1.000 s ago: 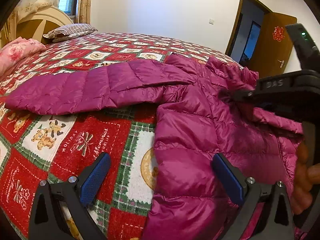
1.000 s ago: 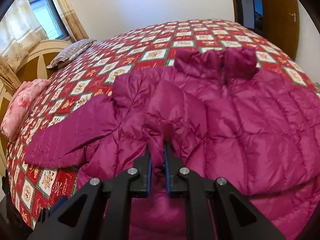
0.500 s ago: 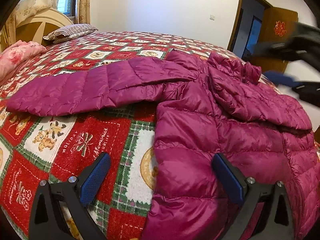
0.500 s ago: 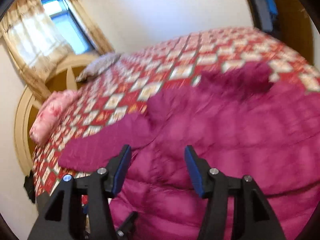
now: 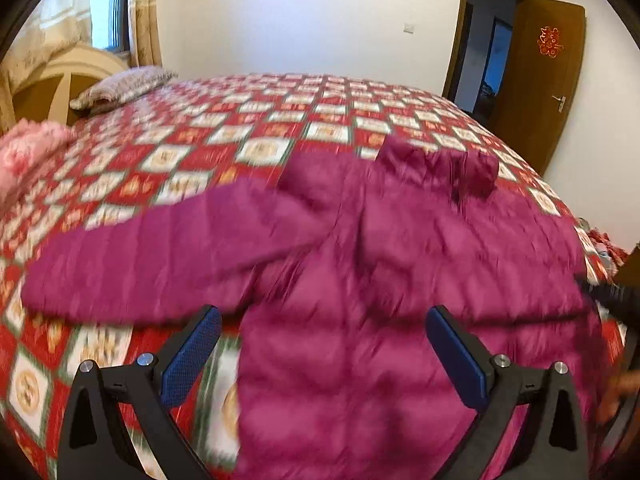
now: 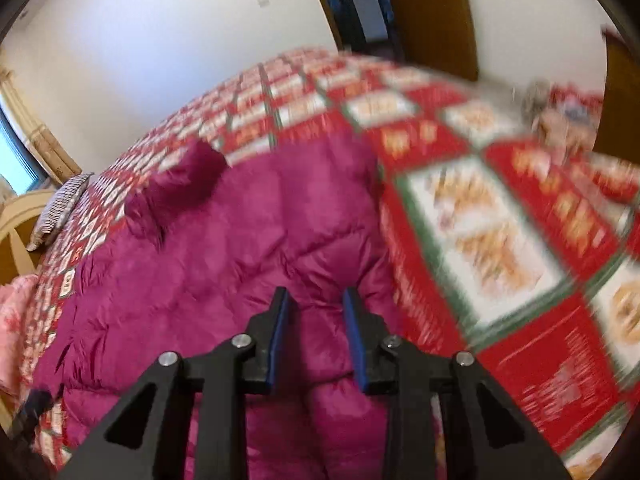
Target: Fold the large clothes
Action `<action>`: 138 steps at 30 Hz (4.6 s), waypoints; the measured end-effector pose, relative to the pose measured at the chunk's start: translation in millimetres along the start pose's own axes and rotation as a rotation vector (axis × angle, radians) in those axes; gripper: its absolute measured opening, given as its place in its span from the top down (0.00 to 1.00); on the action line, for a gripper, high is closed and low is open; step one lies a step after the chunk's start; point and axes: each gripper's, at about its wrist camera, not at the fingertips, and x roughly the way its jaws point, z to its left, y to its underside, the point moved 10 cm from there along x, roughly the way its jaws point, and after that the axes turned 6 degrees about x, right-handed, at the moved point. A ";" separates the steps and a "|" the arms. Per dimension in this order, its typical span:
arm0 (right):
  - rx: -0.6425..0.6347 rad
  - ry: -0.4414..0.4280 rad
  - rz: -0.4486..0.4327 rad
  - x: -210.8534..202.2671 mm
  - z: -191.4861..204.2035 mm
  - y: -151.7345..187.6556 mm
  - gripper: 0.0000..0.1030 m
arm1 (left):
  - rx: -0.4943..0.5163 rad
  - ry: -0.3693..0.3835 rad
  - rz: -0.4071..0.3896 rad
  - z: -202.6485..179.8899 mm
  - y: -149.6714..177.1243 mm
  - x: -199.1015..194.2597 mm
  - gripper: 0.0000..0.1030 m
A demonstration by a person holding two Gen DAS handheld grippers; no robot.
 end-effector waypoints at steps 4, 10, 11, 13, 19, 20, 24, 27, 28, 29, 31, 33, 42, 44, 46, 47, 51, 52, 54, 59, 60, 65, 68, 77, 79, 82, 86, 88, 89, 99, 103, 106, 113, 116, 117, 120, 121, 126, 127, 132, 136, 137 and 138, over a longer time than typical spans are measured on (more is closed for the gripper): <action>-0.043 0.003 -0.008 -1.2 7.3 4.5 0.70 | 0.010 -0.052 0.005 -14.5 -24.7 27.9 0.01; -0.053 -0.010 -0.100 -28.9 6.3 -27.9 0.70 | 0.063 -0.186 0.068 -15.1 -17.3 72.5 0.01; -0.066 0.002 -0.108 -27.0 8.9 -32.1 0.70 | 0.056 -0.191 0.074 -13.7 -14.6 76.4 0.01; -0.099 0.030 -0.097 -12.9 11.5 -35.4 0.70 | 0.036 -0.196 0.078 -11.9 -8.7 82.6 0.01; -0.136 0.084 -0.060 27.0 -2.0 -12.3 0.69 | 0.051 -0.207 0.107 -15.1 -0.3 96.9 0.01; -0.140 0.089 -0.065 25.7 -3.2 -11.7 0.69 | 0.050 -0.204 0.111 -16.0 0.0 98.5 0.01; -0.169 0.096 -0.075 24.0 -1.0 -8.9 0.64 | 0.028 -0.178 0.115 -14.6 0.6 98.5 0.01; -0.179 0.093 -0.085 23.2 2.2 -8.0 0.57 | -0.005 -0.150 0.095 -4.4 -5.2 80.4 0.01; -0.181 0.089 -0.086 23.8 3.1 -9.2 0.53 | -0.025 -0.151 0.069 1.9 -8.5 71.8 0.01; -0.186 0.084 -0.089 22.8 4.8 -9.4 0.50 | -0.063 -0.159 0.023 16.8 -14.0 55.6 0.01; -0.196 0.073 -0.089 22.0 8.1 -8.3 0.41 | -0.122 -0.179 -0.037 48.8 -20.6 30.7 0.01; -0.208 0.076 -0.089 22.6 9.9 -7.3 0.38 | -0.198 -0.250 -0.082 104.3 -22.6 4.1 0.01; -0.244 0.114 -0.093 25.1 14.9 -4.8 0.33 | -0.639 -0.484 -0.005 325.5 38.5 -10.3 0.01; -0.247 0.117 -0.094 25.3 14.8 -4.8 0.32 | -0.693 -0.476 0.043 339.4 54.8 2.3 0.01; -0.249 0.120 -0.094 25.5 14.8 -4.7 0.32 | -0.713 -0.458 0.094 342.0 68.0 16.9 0.01; -0.250 0.121 -0.094 25.5 14.9 -4.7 0.32 | -0.709 -0.455 0.103 341.4 71.1 21.3 0.01; -0.251 0.122 -0.094 25.7 15.4 -4.7 0.32 | -0.615 -0.495 0.077 328.8 72.4 23.0 0.08; -0.251 0.122 -0.094 25.5 15.4 -4.6 0.32 | -0.605 -0.501 0.081 329.2 73.0 23.5 0.24; -0.253 0.122 -0.096 25.5 15.4 -4.8 0.32 | -0.588 -0.500 0.080 328.8 72.5 23.6 0.43; -0.250 0.117 -0.097 25.6 15.5 -4.6 0.32 | -0.571 -0.456 0.041 324.8 61.1 19.1 0.79; -0.248 0.116 -0.097 25.7 15.4 -4.6 0.32 | -0.564 -0.457 0.034 322.9 57.1 17.4 0.81; -0.239 0.107 -0.099 25.6 14.4 -4.4 0.32 | -0.462 -0.414 -0.086 282.9 2.7 -6.8 0.84; -0.231 0.100 -0.100 25.1 14.6 -4.4 0.32 | -0.342 -0.338 -0.188 228.8 -46.2 -26.1 0.85; -0.220 0.073 -0.102 24.7 13.9 -5.0 0.31 | 0.019 0.032 -0.392 -0.1 -134.0 -64.7 0.92; -0.216 0.067 -0.103 24.3 13.6 -5.0 0.31 | 0.080 0.106 -0.400 -45.5 -136.2 -65.0 0.92; -0.209 0.056 -0.103 23.8 12.8 -5.2 0.31 | 0.169 0.178 -0.400 -106.4 -127.3 -59.7 0.92; -0.198 0.041 -0.104 23.1 12.0 -5.8 0.31 | 0.204 0.262 -0.329 -156.0 -103.6 -42.6 0.92; -0.198 0.036 -0.103 22.7 12.1 -5.6 0.30 | 0.179 0.275 -0.276 -158.8 -91.9 -31.6 0.92; -0.198 0.035 -0.103 22.7 12.1 -5.9 0.30 | 0.164 0.265 -0.251 -153.9 -88.0 -26.8 0.92; -0.204 0.026 -0.105 21.7 12.6 -5.6 0.30 | 0.012 -0.319 -0.014 47.3 -60.1 34.6 0.35; -0.205 0.025 -0.105 21.7 12.7 -5.6 0.30 | 0.011 -0.513 0.006 99.8 -44.4 52.2 0.30; -0.205 0.025 -0.105 21.7 12.7 -5.4 0.30 | -0.028 -0.445 0.131 111.6 -17.7 79.5 0.29; -0.212 0.021 -0.105 21.9 13.3 -5.3 0.29 | -0.164 -0.255 -0.008 111.5 -23.0 61.3 0.85; -0.211 0.019 -0.105 21.8 13.3 -5.3 0.29 | -0.209 -0.167 -0.123 107.3 -45.3 40.4 0.87; -0.210 0.018 -0.106 21.5 13.4 -4.9 0.29 | -0.202 -0.145 -0.156 101.6 -54.1 32.0 0.87; -0.208 0.015 -0.106 21.4 13.0 -5.2 0.29 | -0.177 -0.070 -0.225 71.7 -80.5 13.6 0.88; -0.206 0.014 -0.106 21.1 13.0 -5.1 0.29 | -0.157 -0.031 -0.251 57.4 -88.7 4.6 0.88; -0.201 0.006 -0.107 20.4 12.5 -5.3 0.29 | -0.010 0.198 -0.349 -44.3 -114.0 -38.4 0.88; -0.200 0.004 -0.107 20.5 12.5 -5.3 0.29 | 0.022 0.234 -0.352 -65.4 -114.8 -42.5 0.88; -0.188 -0.008 -0.108 19.6 11.8 -5.8 0.29 | 0.129 0.363 -0.324 -152.6 -101.0 -39.3 0.87; -0.177 -0.013 -0.111 19.8 11.2 -6.6 0.29 | 0.176 0.351 -0.186 -189.2 -66.0 6.9 0.86; -0.176 -0.015 -0.110 20.0 11.3 -6.6 0.29 | 0.174 0.356 -0.133 -192.1 -56.5 19.7 0.83; -0.176 -0.016 -0.110 20.1 11.3 -6.7 0.29 | 0.160 0.374 -0.058 -193.8 -43.5 35.1 0.82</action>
